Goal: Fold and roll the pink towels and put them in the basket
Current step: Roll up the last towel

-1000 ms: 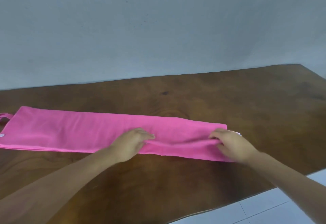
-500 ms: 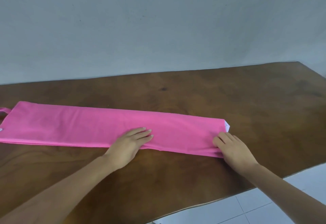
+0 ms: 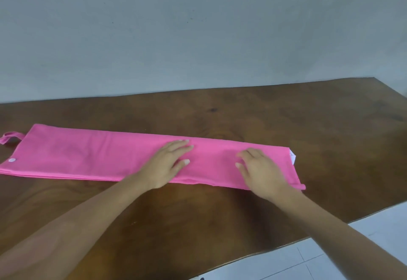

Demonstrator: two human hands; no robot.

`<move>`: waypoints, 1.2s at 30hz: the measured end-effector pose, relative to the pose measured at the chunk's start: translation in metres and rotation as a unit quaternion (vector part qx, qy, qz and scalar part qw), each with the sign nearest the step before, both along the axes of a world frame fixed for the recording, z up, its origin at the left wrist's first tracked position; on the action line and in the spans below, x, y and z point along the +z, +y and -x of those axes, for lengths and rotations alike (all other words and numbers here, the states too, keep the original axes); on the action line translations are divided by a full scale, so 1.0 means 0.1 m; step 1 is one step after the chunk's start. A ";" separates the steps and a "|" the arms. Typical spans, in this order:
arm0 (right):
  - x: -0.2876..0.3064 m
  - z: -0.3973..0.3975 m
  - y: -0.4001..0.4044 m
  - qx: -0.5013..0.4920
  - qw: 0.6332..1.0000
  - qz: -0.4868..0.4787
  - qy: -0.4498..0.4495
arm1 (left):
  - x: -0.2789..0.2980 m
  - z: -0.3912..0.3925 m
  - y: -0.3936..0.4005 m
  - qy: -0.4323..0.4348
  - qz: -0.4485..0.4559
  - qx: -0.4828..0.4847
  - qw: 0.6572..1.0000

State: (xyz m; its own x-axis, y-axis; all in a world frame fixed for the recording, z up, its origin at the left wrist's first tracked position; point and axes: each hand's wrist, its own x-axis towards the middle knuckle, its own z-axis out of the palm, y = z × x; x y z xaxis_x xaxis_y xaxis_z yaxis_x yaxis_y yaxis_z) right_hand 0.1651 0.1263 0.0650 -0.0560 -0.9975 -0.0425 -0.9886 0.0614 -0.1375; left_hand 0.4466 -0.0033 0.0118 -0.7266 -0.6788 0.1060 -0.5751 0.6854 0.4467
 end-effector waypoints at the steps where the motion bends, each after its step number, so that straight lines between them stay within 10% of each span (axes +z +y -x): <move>1: -0.06 -0.22 -0.11 -0.005 1.000 0.010 -0.028 | 0.02 -0.04 -0.08 -0.036 0.013 0.020 0.999; 6: -0.30 -1.18 -0.56 -0.004 0.996 0.009 -0.093 | -0.03 -0.39 -0.26 -0.209 0.030 0.094 0.973; 26: -0.54 0.58 -0.06 -0.101 0.994 -0.044 0.007 | -0.14 -0.47 -0.31 -0.196 0.059 0.103 0.974; 36: -0.50 1.30 -0.01 0.043 0.995 -0.079 0.050 | -0.04 0.08 -0.17 -0.205 -0.005 0.246 0.947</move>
State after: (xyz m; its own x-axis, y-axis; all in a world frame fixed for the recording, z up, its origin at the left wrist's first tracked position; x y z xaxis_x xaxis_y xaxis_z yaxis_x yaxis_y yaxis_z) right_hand 0.0346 0.1254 0.0151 0.0171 -0.9802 -0.1972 -0.9994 -0.0107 -0.0334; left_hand 0.4390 -0.0203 0.0079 -0.3005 -0.9455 -0.1255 -0.9504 0.2858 0.1224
